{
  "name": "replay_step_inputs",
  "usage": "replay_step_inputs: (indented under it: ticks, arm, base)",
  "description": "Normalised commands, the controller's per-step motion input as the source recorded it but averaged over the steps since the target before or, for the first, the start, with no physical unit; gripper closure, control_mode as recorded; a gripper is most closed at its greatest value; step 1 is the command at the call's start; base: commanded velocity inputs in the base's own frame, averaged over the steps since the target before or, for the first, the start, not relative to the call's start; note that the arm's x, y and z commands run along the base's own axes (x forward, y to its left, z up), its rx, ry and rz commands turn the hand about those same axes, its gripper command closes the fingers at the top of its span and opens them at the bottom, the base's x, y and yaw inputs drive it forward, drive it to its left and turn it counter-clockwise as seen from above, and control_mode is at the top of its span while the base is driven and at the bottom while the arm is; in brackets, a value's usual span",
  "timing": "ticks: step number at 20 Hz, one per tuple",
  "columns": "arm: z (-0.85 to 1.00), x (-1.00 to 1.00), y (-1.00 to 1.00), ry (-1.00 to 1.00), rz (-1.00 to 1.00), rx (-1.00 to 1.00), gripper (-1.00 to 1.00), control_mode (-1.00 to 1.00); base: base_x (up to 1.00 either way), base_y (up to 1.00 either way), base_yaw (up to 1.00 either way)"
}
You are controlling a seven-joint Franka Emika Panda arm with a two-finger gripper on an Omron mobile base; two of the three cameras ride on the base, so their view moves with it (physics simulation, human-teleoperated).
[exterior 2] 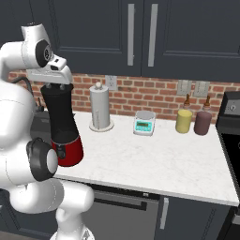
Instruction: Close the lid blender by securely placing the lid on top.
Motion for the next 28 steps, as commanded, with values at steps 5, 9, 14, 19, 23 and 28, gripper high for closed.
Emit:
replay_step_inputs:
  ticks: [5, 9, 14, 19, 23, 28]
  arm:
    - [-0.10, 0.04, 0.14, 0.00, 0.00, 0.00, 1.00, -1.00]
    - [-0.08, 0.04, 0.14, 0.00, 0.00, 0.00, -1.00, -1.00]
    - [-0.06, 0.04, 0.11, 0.00, 0.00, 0.00, -1.00, -1.00]
    - [-0.02, 0.01, 0.01, 0.00, 0.00, 0.00, -1.00, -1.00]
    - [0.00, 0.00, -0.01, 0.00, 0.00, 0.00, -1.00, -1.00]
    - [0.00, 0.00, -0.13, 0.00, -0.02, 0.00, -1.00, -1.00]
  base:
    - [0.00, 0.00, 0.00]
    - [0.00, 0.00, 0.00]
    - [0.00, 0.00, 0.00]
    - [0.00, 0.00, 0.00]
    - [0.00, 0.00, 0.00]
    - [0.00, 0.00, 0.00]
